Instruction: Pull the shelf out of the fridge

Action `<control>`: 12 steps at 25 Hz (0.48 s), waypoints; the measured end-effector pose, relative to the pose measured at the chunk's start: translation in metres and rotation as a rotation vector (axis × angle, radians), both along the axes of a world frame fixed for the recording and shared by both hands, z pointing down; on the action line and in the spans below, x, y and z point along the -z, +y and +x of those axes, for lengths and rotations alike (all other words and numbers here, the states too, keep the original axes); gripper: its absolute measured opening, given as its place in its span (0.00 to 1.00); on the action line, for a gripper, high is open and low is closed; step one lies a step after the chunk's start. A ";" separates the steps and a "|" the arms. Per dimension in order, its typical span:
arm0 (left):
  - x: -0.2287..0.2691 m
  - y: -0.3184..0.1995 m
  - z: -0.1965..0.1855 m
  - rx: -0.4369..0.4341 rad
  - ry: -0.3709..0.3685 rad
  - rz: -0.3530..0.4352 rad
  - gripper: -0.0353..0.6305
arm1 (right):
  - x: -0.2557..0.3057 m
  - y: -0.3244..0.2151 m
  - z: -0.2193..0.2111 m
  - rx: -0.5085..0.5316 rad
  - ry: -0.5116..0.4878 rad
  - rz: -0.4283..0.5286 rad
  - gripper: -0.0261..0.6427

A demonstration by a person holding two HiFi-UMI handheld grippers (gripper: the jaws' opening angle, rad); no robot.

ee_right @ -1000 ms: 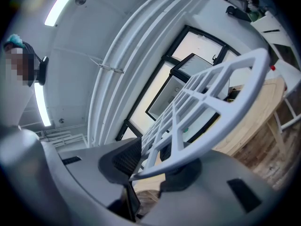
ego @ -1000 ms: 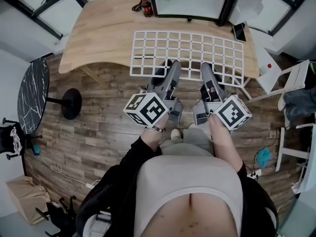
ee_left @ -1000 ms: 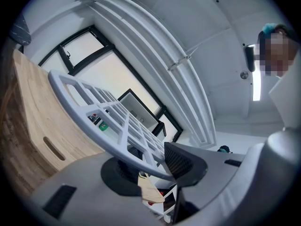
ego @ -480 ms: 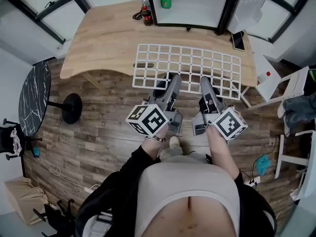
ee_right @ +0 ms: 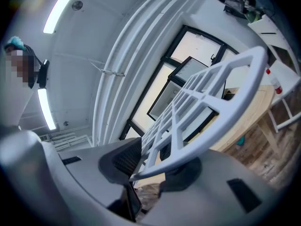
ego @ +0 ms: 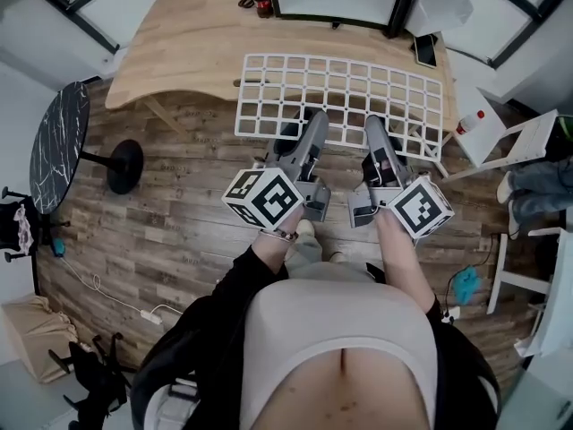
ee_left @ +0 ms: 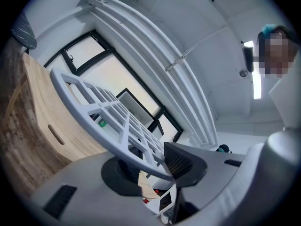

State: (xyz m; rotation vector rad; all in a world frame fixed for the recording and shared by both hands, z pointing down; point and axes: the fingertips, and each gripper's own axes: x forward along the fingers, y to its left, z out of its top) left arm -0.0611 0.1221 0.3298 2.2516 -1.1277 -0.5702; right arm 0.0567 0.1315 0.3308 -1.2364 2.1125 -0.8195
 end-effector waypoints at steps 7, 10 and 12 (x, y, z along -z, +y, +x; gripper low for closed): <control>-0.005 0.039 0.015 0.025 0.012 -0.003 0.27 | -0.009 0.037 0.020 0.001 0.040 -0.041 0.23; -0.004 0.049 0.019 0.033 0.014 -0.003 0.27 | -0.004 0.045 0.020 0.026 0.030 -0.019 0.23; -0.003 0.051 0.022 0.031 0.011 -0.001 0.27 | -0.003 0.048 0.022 0.033 0.025 -0.011 0.23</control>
